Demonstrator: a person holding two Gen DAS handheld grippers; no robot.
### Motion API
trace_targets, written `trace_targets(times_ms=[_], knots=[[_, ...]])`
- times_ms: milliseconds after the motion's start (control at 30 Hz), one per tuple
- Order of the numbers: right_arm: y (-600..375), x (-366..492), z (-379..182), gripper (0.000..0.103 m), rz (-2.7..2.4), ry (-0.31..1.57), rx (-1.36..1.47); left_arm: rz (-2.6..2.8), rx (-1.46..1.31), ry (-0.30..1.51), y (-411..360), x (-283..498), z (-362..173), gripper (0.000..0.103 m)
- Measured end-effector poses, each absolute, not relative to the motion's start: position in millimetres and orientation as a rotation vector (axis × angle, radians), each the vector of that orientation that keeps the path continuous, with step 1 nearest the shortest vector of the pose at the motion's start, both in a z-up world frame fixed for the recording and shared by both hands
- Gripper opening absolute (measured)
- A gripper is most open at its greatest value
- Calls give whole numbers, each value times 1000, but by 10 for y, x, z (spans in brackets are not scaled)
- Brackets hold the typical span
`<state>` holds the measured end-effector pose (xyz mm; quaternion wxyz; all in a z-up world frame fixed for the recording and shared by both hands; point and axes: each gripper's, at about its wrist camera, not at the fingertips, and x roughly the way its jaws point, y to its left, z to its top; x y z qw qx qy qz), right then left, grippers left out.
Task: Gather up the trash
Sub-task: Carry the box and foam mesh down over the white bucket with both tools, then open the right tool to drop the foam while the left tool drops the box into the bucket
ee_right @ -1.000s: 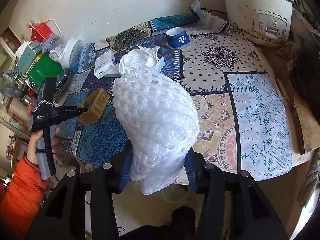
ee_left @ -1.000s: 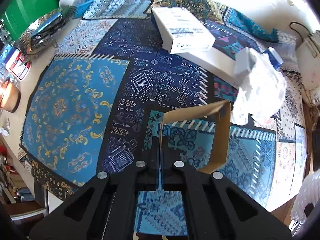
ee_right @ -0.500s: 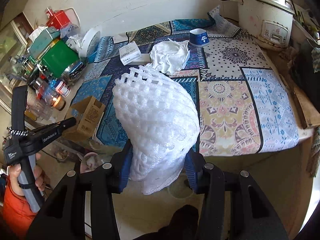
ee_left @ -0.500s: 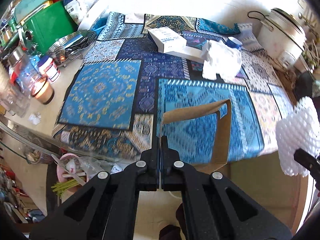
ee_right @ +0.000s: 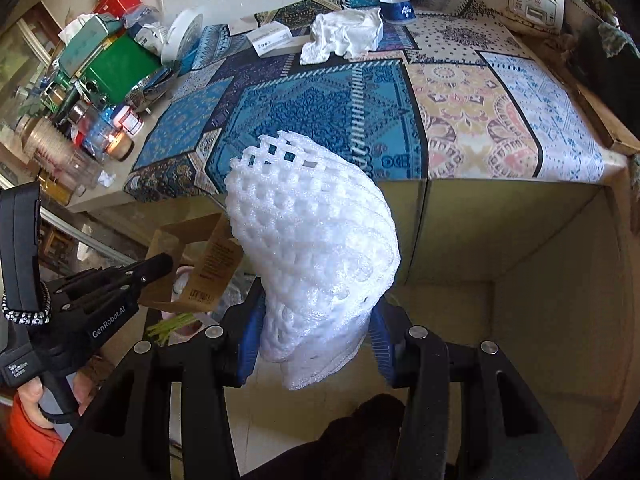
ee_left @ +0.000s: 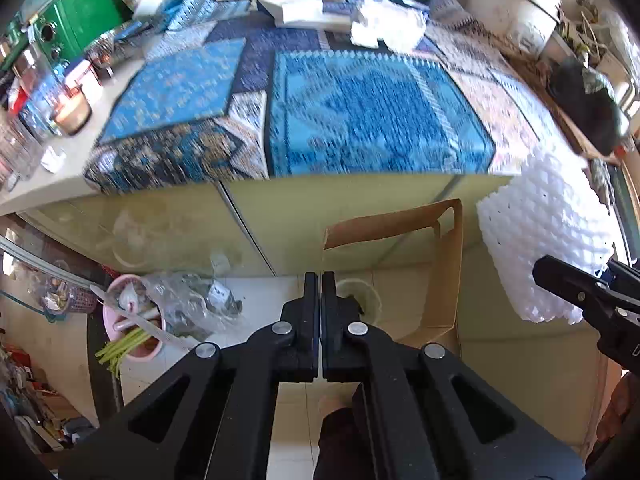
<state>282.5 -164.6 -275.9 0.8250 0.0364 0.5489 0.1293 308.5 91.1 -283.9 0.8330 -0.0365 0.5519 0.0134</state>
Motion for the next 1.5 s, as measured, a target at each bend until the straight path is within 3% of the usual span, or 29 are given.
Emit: trace_targets(times_ms=[367,767,1167,1500], knots=[[-2067,2751,-3718,44,215,1332,130,7,-92,1343,565,3059,-3982,0],[-2556,3036,-5485,44,193,1491,92,83,-179,1440,485,3232,-5736,0],[-2345,3302,-7422,44,250,1634,74,195,-266,1562,745,3188,-7665,0],[-2141,3497,-8222,52,276,1688,7,245,-259,1549,821,3193,-8372,0]])
